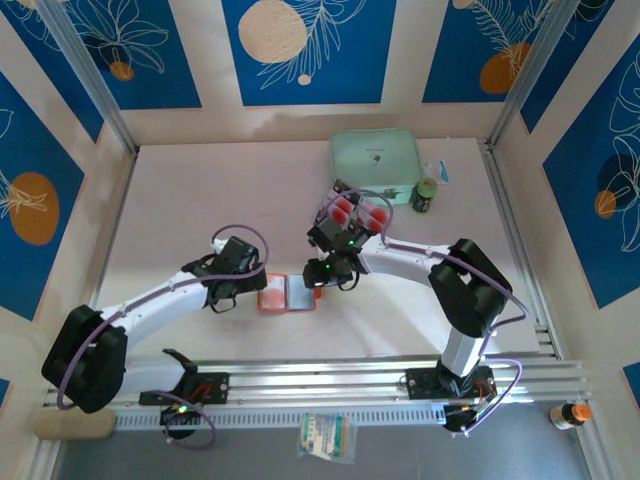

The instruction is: Put the credit cards into the card holder

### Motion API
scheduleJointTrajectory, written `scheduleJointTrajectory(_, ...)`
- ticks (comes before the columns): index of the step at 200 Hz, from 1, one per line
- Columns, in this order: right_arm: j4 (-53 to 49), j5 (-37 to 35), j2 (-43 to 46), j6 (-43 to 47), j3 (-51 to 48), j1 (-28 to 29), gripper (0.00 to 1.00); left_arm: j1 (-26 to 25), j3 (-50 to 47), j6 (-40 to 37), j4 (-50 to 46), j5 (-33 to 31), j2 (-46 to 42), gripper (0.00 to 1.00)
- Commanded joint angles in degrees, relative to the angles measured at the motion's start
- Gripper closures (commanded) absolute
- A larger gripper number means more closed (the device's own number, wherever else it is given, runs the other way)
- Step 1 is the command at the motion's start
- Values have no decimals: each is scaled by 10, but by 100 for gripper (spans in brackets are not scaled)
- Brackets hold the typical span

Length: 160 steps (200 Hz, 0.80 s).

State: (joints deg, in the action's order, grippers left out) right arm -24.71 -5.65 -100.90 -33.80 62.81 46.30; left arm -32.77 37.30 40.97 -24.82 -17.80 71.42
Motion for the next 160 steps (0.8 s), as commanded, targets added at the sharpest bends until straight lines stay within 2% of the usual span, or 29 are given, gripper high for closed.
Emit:
scheduleJointTrajectory(1,0,-2,-14,9,-13,-5,62,4,16,-15,-27,13,-16,0)
scheduleJointTrajectory(11,0,-3,-17,10,-15,-7,67,4,17,-15,-28,16,-20,0)
scheduleJointTrajectory(35,0,-7,-4,11,-29,-16,91,3,24,-12,-26,30,-25,0)
scheduleJointTrajectory(54,1,-7,18,15,-48,-29,98,-2,30,-9,-21,41,-25,0)
scheduleJointTrajectory(101,6,0,72,33,-105,-70,98,-20,38,0,5,62,-5,0)
scheduleJointTrajectory(108,8,3,78,39,-112,-75,95,-25,38,1,10,65,0,0)
scheduleJointTrajectory(131,5,14,100,56,-122,-95,73,-39,42,5,24,69,23,0)
scheduleJointTrajectory(160,-16,15,151,57,-120,-108,69,-51,56,1,31,68,57,0)
